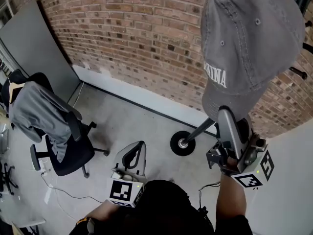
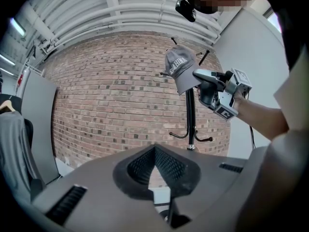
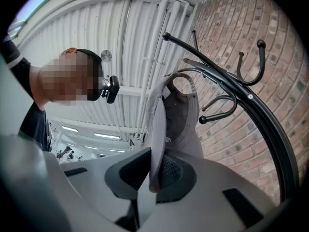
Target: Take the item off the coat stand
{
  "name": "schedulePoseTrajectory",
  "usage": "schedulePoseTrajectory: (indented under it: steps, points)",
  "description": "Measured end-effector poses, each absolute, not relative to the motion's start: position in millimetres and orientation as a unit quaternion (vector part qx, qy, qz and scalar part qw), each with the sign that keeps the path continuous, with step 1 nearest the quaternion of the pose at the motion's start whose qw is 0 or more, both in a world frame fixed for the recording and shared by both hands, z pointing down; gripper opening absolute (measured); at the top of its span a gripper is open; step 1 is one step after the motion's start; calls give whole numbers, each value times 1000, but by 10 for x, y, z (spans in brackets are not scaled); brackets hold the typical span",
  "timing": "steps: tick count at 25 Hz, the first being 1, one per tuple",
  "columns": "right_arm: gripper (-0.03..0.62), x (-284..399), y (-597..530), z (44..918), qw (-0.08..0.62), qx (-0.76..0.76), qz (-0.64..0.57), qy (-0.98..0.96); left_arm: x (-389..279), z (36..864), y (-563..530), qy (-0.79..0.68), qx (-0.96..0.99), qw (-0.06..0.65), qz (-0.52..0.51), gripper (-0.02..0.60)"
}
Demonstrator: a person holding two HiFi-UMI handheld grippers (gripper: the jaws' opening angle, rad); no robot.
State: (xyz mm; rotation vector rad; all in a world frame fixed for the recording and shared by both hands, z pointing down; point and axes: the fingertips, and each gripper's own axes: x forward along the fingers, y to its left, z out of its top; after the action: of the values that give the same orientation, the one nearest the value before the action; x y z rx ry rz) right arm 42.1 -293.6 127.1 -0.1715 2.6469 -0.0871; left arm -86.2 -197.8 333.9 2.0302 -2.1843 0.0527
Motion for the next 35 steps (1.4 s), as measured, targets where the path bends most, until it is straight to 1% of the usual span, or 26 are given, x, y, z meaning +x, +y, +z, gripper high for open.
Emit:
schedulePoseTrajectory:
  steps: [5, 8, 15, 20, 27, 31, 35]
  points:
    - [34, 364, -2591, 1377, 235, -82, -46, 967, -1007, 3341, -1877, -715, 694, 87, 12, 25]
    - [34, 341, -2358, 1532, 225, -103, -61, 967, -1052, 3345, -1814, -692, 717, 80, -2, 25]
    - [34, 219, -1820, 2083, 184, -167, -104, 963, -1124, 3448, -1662, -631, 770, 88, -37, 25]
    - [34, 182, -1439, 2604, 156, -211, -151, 953, -1042, 3755, -1554, -584, 804, 112, -22, 25]
    - [34, 490, -1098, 3130, 138, -256, -206, 934, -536, 3802, -1439, -529, 842, 106, -1, 25]
    - [34, 828, -929, 3343, 140, -277, -225, 924, -135, 3832, -1345, -511, 853, 102, 12, 25]
    - [34, 1312, -738, 3547, 137, -286, -247, 916, 406, 3838, -1191, -501, 859, 99, 27, 25]
